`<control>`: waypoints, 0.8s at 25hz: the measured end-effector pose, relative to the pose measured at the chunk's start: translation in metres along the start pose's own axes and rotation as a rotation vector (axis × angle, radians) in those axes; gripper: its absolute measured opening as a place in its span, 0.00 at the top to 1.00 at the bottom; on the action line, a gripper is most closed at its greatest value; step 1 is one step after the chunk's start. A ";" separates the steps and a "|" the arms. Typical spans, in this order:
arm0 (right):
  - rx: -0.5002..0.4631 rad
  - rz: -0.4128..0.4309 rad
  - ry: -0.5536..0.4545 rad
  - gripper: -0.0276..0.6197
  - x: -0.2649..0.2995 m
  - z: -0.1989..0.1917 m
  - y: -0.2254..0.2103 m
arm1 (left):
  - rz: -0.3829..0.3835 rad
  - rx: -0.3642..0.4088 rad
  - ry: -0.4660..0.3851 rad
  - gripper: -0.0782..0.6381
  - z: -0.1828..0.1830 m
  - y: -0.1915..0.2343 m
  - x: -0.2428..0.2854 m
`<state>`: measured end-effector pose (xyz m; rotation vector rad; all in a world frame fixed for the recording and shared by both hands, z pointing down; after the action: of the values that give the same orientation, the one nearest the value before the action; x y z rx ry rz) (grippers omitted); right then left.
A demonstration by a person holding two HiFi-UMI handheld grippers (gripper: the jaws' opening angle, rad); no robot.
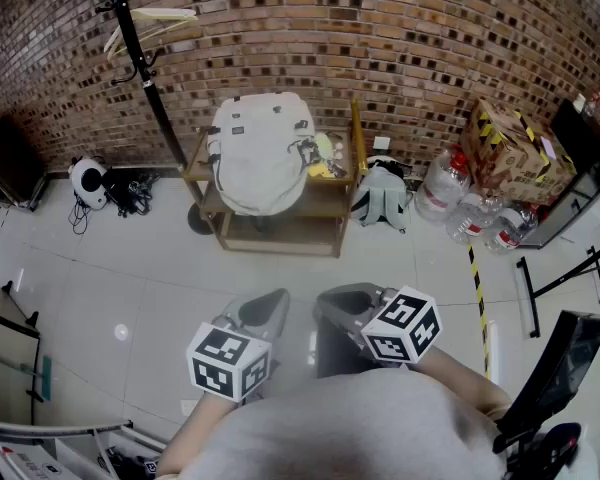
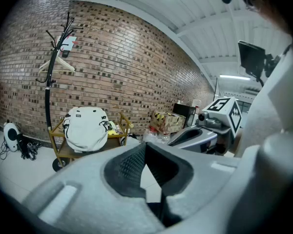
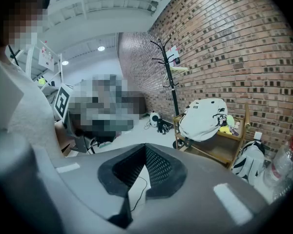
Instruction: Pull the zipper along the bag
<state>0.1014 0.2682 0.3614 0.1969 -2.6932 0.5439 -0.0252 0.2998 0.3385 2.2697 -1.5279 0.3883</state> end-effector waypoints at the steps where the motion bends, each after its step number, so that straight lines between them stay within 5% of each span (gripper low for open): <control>1: 0.004 0.001 -0.002 0.96 0.002 0.006 -0.012 | 0.002 -0.002 0.005 0.89 0.005 0.006 0.011; 15: 0.052 0.037 0.038 0.96 0.072 0.111 -0.264 | 0.068 -0.088 0.112 0.89 0.087 0.146 0.219; 20: 0.047 0.038 0.011 0.96 0.085 0.163 -0.346 | 0.111 -0.058 0.101 0.89 0.139 0.191 0.284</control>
<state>0.0405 -0.1183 0.3756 0.1556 -2.6800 0.6180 -0.0943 -0.0623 0.3649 2.0945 -1.5971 0.4766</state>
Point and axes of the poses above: the fingertips, and each gripper's own axes: x forward along the fingers, y to its left, z out of its top, the point moved 6 cm from there along -x, backward along the fingers, and after that the axes turned 9 degrees about z, right-handed, at the moved point
